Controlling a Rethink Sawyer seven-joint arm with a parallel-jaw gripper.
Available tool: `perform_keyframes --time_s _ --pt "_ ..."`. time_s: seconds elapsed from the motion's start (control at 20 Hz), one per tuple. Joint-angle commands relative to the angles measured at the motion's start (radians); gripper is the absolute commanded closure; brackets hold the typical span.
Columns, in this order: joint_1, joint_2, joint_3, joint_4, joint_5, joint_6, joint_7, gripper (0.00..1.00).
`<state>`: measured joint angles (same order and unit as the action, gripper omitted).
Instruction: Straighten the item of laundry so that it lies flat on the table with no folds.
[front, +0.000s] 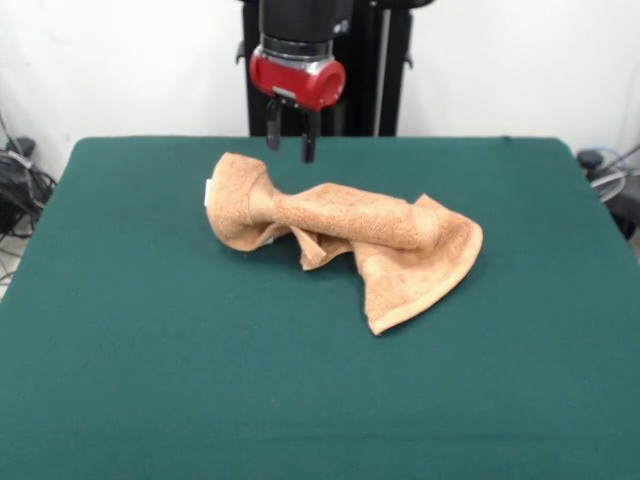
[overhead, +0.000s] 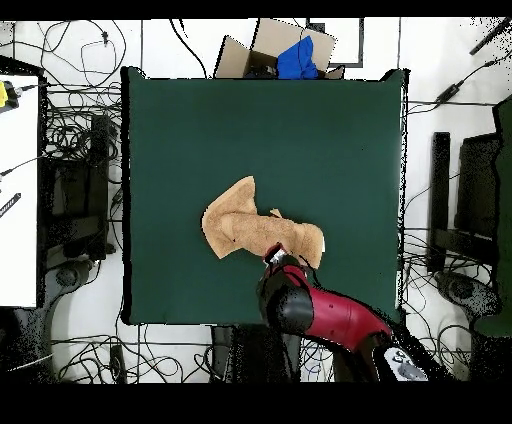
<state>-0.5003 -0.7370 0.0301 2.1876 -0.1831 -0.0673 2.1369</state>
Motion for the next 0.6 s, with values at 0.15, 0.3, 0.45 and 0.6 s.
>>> perform_keyframes --time_s 0.15,0.3,0.45,0.6 --pt "0.037 0.095 0.106 -0.069 -0.071 -0.074 0.07 0.0" --pt "-0.011 0.108 0.13 -0.071 -0.113 -0.079 0.051 0.0" --pt "-0.058 0.098 0.164 -0.062 -0.149 -0.051 0.035 0.0" --pt "-0.092 0.078 0.197 -0.053 -0.184 -0.018 0.021 0.0"
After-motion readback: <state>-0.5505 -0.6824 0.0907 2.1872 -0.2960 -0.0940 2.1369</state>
